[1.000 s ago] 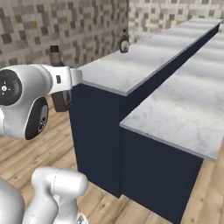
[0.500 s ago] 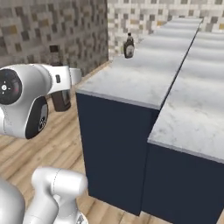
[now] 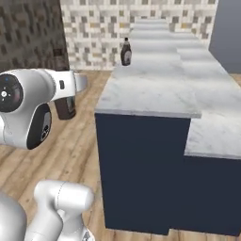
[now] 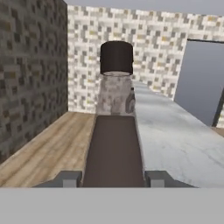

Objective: The dining table condiment station is running low on syrup bottle. Refill the condiment station by opening the cabinet and taking the syrup bottle from the cabinet and placing it on the dining table.

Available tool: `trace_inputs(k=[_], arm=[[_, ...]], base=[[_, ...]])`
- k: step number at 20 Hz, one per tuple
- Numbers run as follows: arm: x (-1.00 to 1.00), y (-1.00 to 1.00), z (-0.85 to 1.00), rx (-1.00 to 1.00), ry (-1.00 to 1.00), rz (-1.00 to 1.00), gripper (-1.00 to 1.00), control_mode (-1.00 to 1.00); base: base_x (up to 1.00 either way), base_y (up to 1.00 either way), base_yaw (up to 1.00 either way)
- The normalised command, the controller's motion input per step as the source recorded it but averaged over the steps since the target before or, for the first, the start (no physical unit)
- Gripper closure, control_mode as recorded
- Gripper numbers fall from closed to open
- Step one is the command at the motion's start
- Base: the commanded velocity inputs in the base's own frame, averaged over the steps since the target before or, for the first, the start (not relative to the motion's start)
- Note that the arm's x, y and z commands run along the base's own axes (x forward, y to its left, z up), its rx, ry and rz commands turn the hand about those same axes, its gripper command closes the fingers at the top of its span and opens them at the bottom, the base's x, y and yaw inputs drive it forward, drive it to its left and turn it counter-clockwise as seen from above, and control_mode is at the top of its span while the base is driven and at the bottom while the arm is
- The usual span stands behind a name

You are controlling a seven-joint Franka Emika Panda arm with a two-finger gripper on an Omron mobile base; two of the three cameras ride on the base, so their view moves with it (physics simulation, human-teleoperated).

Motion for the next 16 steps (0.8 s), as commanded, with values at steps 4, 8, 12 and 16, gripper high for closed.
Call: trace_inputs(k=[4, 8, 12, 16], arm=[[0.0, 0.0, 0.0, 0.0, 0.0, 0.0, 1.0, 1.0], [0.0, 0.0, 0.0, 0.0, 0.0, 0.0, 1.0, 1.0], [0.0, 0.0, 0.0, 0.0, 0.0, 0.0, 1.0, 1.0], [0.0, 0.0, 0.0, 0.0, 0.0, 0.0, 1.0, 1.0]], base=[[0.5, 1.0, -0.5], [0.52, 1.0, -0.5], [0.55, 1.0, -0.5], [0.56, 1.0, -0.5]])
